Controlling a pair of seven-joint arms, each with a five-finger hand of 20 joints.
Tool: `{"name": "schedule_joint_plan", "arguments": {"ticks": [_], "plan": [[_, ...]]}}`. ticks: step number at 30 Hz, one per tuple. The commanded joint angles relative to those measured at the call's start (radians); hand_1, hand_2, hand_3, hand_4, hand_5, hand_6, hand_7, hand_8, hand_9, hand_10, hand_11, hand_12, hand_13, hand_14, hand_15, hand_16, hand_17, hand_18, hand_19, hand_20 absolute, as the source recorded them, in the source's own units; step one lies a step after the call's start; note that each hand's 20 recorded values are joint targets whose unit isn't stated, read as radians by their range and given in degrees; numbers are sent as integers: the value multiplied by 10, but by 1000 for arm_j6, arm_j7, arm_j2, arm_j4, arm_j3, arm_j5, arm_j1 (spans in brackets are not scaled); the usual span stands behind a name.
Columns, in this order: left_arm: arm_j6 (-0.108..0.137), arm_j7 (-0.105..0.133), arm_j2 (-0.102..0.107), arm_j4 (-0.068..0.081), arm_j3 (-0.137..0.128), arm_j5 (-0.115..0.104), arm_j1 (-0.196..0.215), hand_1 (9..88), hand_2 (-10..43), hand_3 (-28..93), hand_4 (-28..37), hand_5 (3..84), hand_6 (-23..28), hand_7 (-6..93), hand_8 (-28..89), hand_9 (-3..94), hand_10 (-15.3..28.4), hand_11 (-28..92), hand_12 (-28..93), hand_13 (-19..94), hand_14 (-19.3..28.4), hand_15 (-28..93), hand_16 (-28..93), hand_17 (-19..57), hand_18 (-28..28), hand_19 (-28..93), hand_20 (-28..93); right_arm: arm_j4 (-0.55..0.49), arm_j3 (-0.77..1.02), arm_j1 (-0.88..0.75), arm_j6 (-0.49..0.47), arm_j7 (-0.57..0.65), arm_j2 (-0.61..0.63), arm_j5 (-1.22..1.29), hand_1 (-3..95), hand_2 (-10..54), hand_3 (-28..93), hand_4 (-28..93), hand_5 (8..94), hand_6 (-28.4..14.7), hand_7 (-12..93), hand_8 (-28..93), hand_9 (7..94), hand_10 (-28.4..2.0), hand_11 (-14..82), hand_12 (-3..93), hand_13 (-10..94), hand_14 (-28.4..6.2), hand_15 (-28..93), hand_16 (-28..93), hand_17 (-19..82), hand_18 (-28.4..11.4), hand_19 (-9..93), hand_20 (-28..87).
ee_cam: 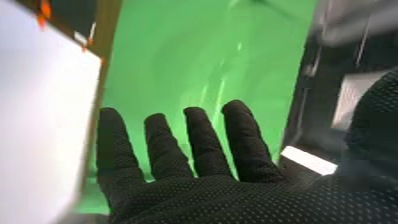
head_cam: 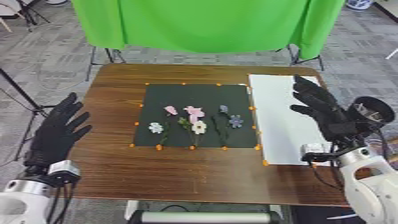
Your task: Arrange flowers
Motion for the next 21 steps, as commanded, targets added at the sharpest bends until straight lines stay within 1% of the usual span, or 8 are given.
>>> {"name": "schedule_joint_plan", "arguments": {"ticks": [1,5,6,8,11,17,19,21], "plan": [[-25,3,-66,9,79,24,-68,231,-76,665,-283,214,17,183,-97,161,93,107,190,119,130,152,58,-138,258,386,39,-28,15,-63,2,3,-137,158,121,-60,809,-271,256,-25,111,-82,262,-106,-2,246,171,-138,-63,387,-80,-245,371,133],[-24,-9,-79,18,107,65,-108,229,-78,681,-282,223,20,190,-99,172,97,127,192,128,132,174,59,-136,256,389,42,-27,6,-56,2,12,-152,140,128,-61,820,-264,276,-25,136,-89,281,-116,20,255,194,-131,-44,395,-70,-238,380,142],[-32,-24,-86,19,107,72,-115,230,-77,683,-282,224,20,192,-100,172,97,129,190,129,132,176,57,-135,256,390,43,-30,4,-58,5,9,-152,125,131,-63,823,-264,277,-26,139,-90,282,-117,23,255,197,-131,-41,396,-69,-238,383,144],[-57,-53,-104,20,100,80,-110,233,-76,681,-283,224,20,193,-102,170,96,129,186,129,132,179,53,-134,256,390,44,-31,-4,-53,16,9,-152,101,135,-64,824,-264,274,-31,140,-93,280,-122,25,254,198,-131,-39,397,-69,-238,384,146],[-54,-77,-143,23,110,111,-100,237,-77,649,-283,217,18,184,-101,160,92,115,180,121,137,165,44,-133,262,388,40,-34,6,-57,-5,41,-153,72,138,-65,823,-265,263,-33,134,-96,273,-123,24,250,191,-132,-41,395,-67,-236,381,147],[-28,-63,-147,39,147,135,-142,265,-79,576,-282,217,18,189,-98,161,93,112,186,123,136,163,54,-134,265,394,37,-35,-6,-67,22,42,-160,121,134,-63,820,-267,254,-34,123,-89,268,-126,13,249,192,-140,-46,384,-63,-239,380,146],[-35,-54,-153,45,161,121,-162,237,-91,652,-282,220,19,195,-101,164,93,118,188,127,134,175,52,-131,255,395,43,-33,-16,-65,36,26,-159,127,133,-65,822,-266,261,-33,130,-87,275,-126,18,250,201,-136,-39,385,-53,-238,389,151],[-23,-59,-161,43,165,111,-153,236,-93,664,-282,221,19,196,-103,166,94,121,188,131,135,183,52,-128,250,398,49,-31,-32,-63,52,26,-166,116,135,-67,824,-266,266,-31,138,-89,280,-125,24,251,206,-133,-33,386,-53,-238,395,155]]}}
